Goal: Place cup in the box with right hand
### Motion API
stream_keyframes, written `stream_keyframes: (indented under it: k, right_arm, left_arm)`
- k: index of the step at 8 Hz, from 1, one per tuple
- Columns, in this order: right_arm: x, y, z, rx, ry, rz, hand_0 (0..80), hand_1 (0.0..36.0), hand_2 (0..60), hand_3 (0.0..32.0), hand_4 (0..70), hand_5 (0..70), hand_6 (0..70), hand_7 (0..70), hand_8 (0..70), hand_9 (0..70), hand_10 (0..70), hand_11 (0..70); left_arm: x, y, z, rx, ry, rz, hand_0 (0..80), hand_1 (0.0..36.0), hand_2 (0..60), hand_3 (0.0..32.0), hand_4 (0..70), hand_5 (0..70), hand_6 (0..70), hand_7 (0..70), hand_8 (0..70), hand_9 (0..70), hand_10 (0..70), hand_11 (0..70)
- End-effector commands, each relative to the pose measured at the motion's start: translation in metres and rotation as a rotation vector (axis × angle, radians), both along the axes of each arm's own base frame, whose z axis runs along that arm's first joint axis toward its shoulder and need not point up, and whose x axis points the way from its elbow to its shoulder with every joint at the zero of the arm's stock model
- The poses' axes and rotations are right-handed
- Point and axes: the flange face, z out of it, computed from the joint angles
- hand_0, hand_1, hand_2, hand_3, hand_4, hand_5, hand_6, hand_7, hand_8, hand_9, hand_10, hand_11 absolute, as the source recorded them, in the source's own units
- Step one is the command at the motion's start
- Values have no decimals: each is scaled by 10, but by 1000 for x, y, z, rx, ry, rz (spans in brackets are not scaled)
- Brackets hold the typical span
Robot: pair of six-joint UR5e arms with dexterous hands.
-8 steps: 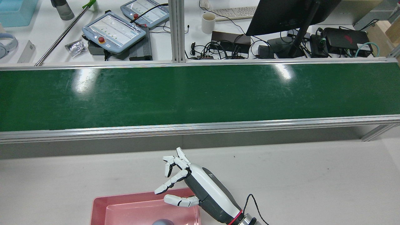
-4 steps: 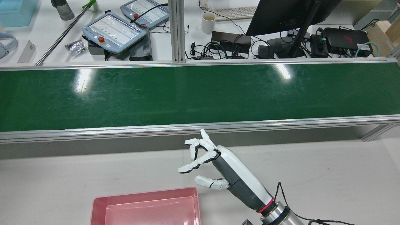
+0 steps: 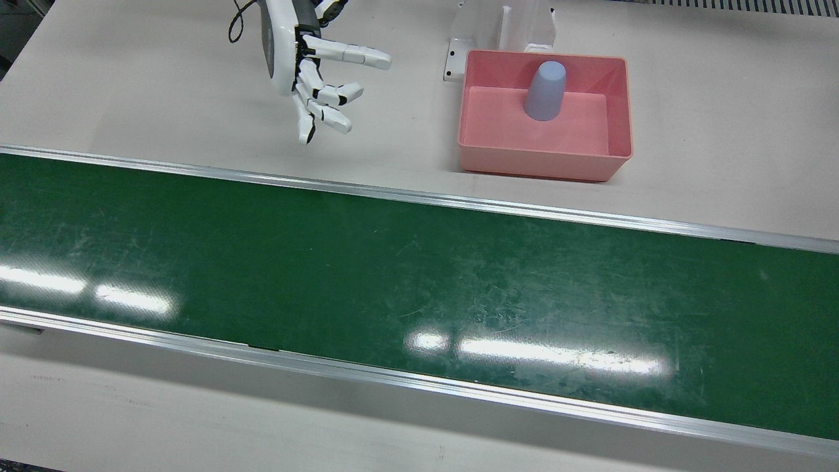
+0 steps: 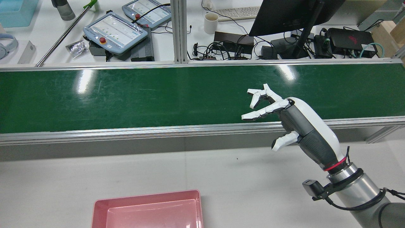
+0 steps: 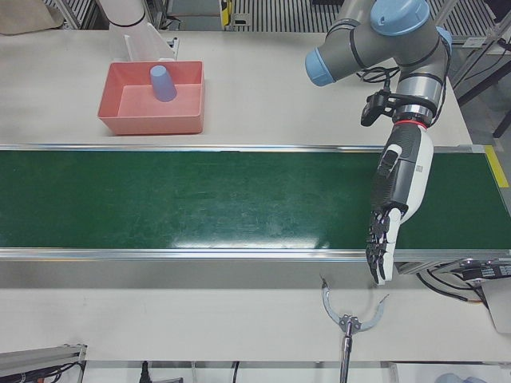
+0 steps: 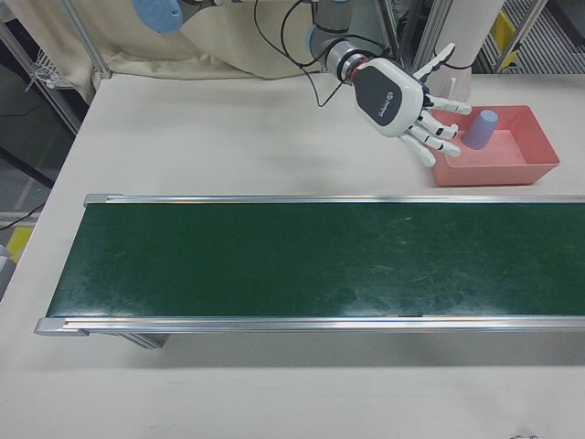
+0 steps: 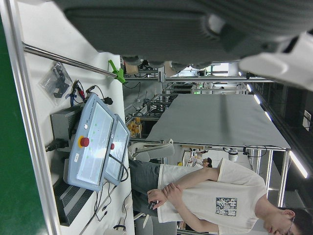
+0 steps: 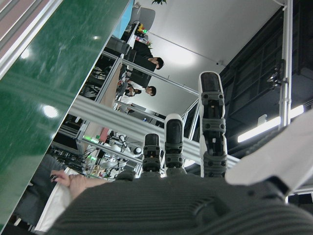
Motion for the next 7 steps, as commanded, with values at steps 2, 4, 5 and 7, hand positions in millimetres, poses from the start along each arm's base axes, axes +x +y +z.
stream_keyframes:
  k: [2,4,5,7]
  right_arm:
    - [109,-96,73,-128,32,38,228,0,0,0,700,0,120,592,79,220,46,54]
    - [152,-133,119,-203,27,50,206,0,68,0,700,0,132,638,102,262,62,78]
    - [178,-154,132,-222,22,54,226,0,96,0,700,0,132,626,109,268,71,90]
    - [232,-187,152,-207,-26,109,231,0,122,0,700,0,131,604,123,284,85,110]
  left_arm:
    - [0,0,0,0,0,0,0,0,0,0,0,0,0,0,0,0,0,0]
    - [0,0,0,0,0,0,0,0,0,0,0,0,0,0,0,0,0,0]
    - [0,0,0,0,0,0,0,0,0,0,0,0,0,0,0,0,0,0]
    - [0,0,0,0,0,0,0,0,0,0,0,0,0,0,0,0,0,0]
